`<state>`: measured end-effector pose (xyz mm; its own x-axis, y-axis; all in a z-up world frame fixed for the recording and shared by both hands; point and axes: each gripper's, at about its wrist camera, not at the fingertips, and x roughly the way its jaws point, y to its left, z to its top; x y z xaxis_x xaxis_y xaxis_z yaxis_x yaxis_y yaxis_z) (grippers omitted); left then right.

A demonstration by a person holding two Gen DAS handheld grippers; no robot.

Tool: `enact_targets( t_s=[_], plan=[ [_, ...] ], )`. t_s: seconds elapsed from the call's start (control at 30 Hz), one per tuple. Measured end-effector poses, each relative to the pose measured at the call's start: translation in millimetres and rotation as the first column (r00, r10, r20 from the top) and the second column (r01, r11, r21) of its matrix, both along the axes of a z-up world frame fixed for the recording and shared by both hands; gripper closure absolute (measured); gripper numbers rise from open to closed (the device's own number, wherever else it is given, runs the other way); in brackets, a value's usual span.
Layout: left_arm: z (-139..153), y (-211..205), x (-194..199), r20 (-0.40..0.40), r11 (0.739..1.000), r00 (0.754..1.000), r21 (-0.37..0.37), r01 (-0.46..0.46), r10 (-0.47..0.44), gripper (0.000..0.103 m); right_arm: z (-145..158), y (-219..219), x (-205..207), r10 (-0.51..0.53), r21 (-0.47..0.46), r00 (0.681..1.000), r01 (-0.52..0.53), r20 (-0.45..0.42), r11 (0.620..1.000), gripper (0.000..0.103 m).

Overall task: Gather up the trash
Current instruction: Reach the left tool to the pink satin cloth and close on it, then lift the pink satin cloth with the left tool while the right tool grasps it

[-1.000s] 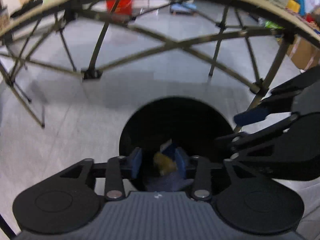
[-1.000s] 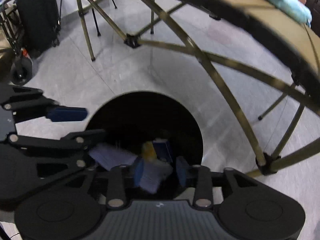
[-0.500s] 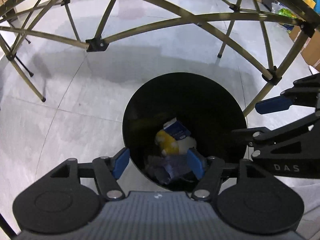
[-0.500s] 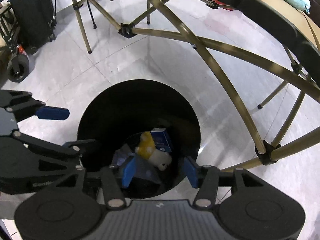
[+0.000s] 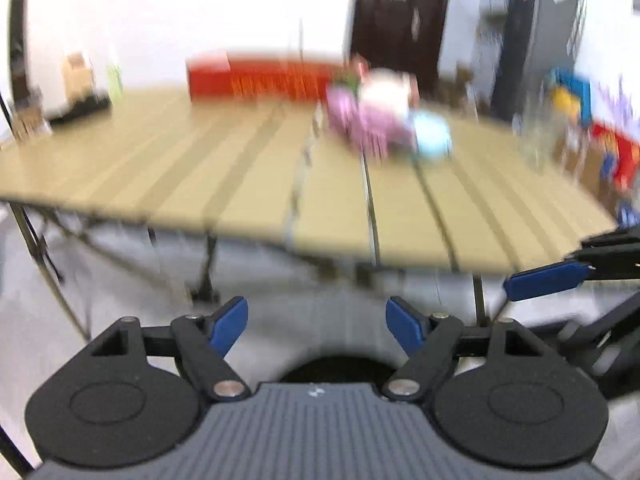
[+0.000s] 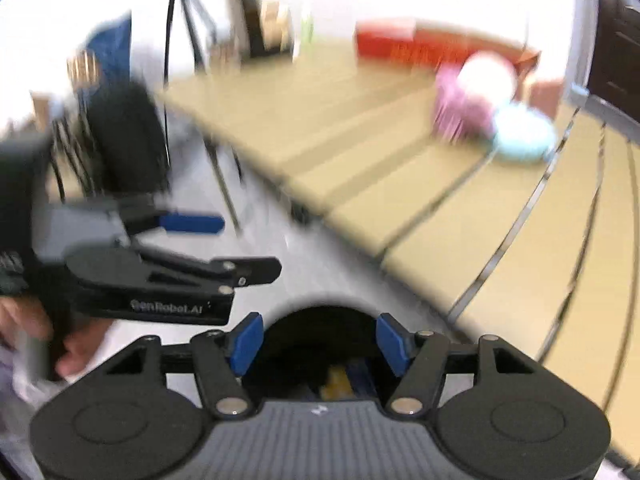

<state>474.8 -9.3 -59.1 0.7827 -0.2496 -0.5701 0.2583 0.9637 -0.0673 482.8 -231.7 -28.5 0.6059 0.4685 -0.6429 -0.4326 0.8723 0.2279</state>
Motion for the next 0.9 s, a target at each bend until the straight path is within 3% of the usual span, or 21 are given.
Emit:
enact_targets(
  t_s=[0.1, 0.17, 0.23, 0.33, 0.47, 0.5, 0.53, 0.57, 0.67, 0.77, 0.83, 0.9],
  plan=[
    [25.1, -3.7, 18.8, 0.097, 0.998, 0.994, -0.059, -0.037, 0.042, 0.023, 20.3, -36.1, 18.5, -0.163, 0.189, 0.977, 0.136, 0.141, 0.973, 0.04],
    [39.2, -16.8, 41.3, 0.122, 0.995, 0.992, -0.097, -0.015, 0.027, 0.022, 22.3, -51.1, 34.3, -0.327, 0.241, 0.927, 0.28, 0.184, 0.929, 0.04],
    [46.5, -38.3, 73.8, 0.092, 0.994, 0.995, -0.105, -0.027, 0.037, 0.023, 16.9, -59.6, 44.3, -0.437, 0.267, 0.872, 0.378, 0.219, 0.887, 0.039],
    [47.6, -66.4, 124.2, 0.062, 0.991, 0.997, -0.13, -0.037, 0.045, 0.023, 1.4, -70.8, 56.5, -0.522, 0.302, 0.835, 0.46, 0.173, 0.835, 0.041],
    [30.2, -99.3, 171.4, -0.029, 0.98, 0.995, -0.17, -0.102, 0.098, 0.023, -7.0, -84.2, 63.1, -0.556, 0.299, 0.82, 0.501, 0.137, 0.813, 0.041],
    [25.2, -102.9, 178.7, -0.05, 0.978, 0.993, -0.174, -0.114, 0.106, 0.024, -9.8, -85.5, 64.4, -0.559, 0.286, 0.818, 0.508, 0.134, 0.812, 0.041],
    [19.9, -106.2, 185.2, -0.066, 0.977, 0.991, -0.168, -0.129, 0.119, 0.043, -12.0, -87.4, 66.8, -0.562, 0.281, 0.819, 0.515, 0.119, 0.81, 0.041],
    [14.1, -104.1, 188.9, -0.084, 0.978, 0.988, -0.153, -0.139, 0.128, 0.082, -14.6, -88.2, 68.1, -0.564, 0.282, 0.819, 0.52, 0.102, 0.806, 0.041],
    [17.2, -88.8, 171.6, -0.111, 0.986, 0.991, -0.139, -0.091, 0.075, 0.087, -20.7, -90.3, 70.4, -0.531, 0.253, 0.845, 0.502, 0.063, 0.827, 0.041],
    [19.6, -54.6, 136.9, -0.159, 0.979, 0.987, -0.196, -0.047, 0.015, 0.087, -22.3, -78.7, 70.4, -0.473, 0.208, 0.878, 0.45, 0.078, 0.869, 0.041],
    [15.0, -39.9, 113.5, -0.192, 0.979, 0.981, -0.199, -0.053, 0.014, 0.086, -20.1, -70.3, 67.9, -0.424, 0.227, 0.903, 0.399, 0.074, 0.889, 0.041],
    [14.4, -34.3, 90.2, -0.165, 0.983, 0.986, -0.183, 0.0, -0.031, 0.086, -20.5, -62.0, 67.5, -0.378, 0.294, 0.924, 0.346, 0.056, 0.891, 0.041]
  ],
)
